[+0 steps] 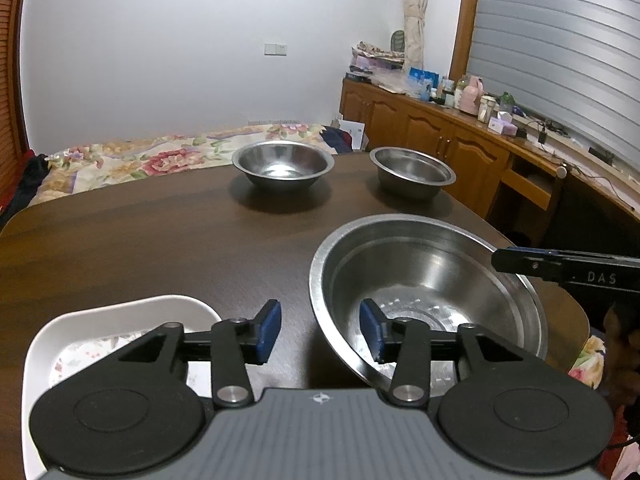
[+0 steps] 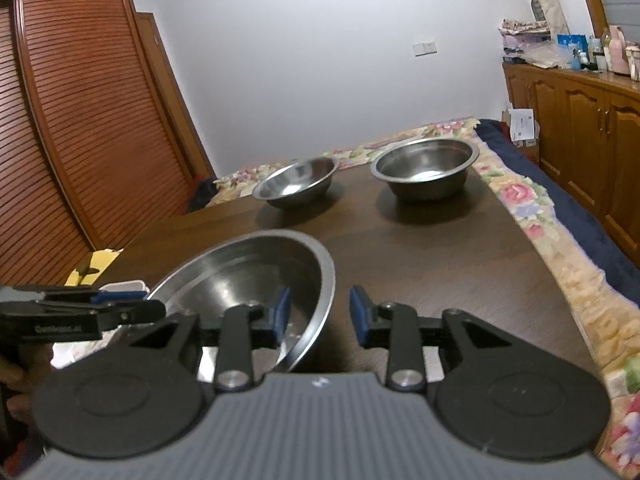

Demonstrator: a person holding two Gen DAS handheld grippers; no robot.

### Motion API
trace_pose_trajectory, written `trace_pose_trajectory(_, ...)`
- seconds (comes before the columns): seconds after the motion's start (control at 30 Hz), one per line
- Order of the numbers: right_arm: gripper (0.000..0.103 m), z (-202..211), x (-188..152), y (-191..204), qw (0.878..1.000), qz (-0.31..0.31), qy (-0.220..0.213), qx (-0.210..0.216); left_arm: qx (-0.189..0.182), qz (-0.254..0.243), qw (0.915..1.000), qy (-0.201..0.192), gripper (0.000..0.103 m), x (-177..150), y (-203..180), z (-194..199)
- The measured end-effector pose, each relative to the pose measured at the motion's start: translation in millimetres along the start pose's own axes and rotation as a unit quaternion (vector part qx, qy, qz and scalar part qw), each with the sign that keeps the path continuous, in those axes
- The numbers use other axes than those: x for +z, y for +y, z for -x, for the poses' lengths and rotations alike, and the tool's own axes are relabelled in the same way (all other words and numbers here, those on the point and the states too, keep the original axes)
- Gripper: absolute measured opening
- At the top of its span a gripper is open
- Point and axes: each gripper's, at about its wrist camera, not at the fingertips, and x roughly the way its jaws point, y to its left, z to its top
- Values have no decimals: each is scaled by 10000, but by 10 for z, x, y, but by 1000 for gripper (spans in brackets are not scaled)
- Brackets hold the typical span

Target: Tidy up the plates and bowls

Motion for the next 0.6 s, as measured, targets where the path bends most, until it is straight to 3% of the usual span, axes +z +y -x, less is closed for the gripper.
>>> trace_pose_trajectory(0.33, 35, 58, 207, -34, 9994, 248, -184, -145, 137, 3, 9997, -211, 60, 121, 76, 80)
trace_pose_trajectory(0.47, 49, 73, 302, -43, 9986, 422, -250, -173, 197, -74, 9993, -303, 64, 206, 113, 94)
trace_pose_trajectory(0.6, 50, 39, 452, -52, 9968, 707, -291, -241, 307, -54, 9985, -447, 65, 354, 214, 91)
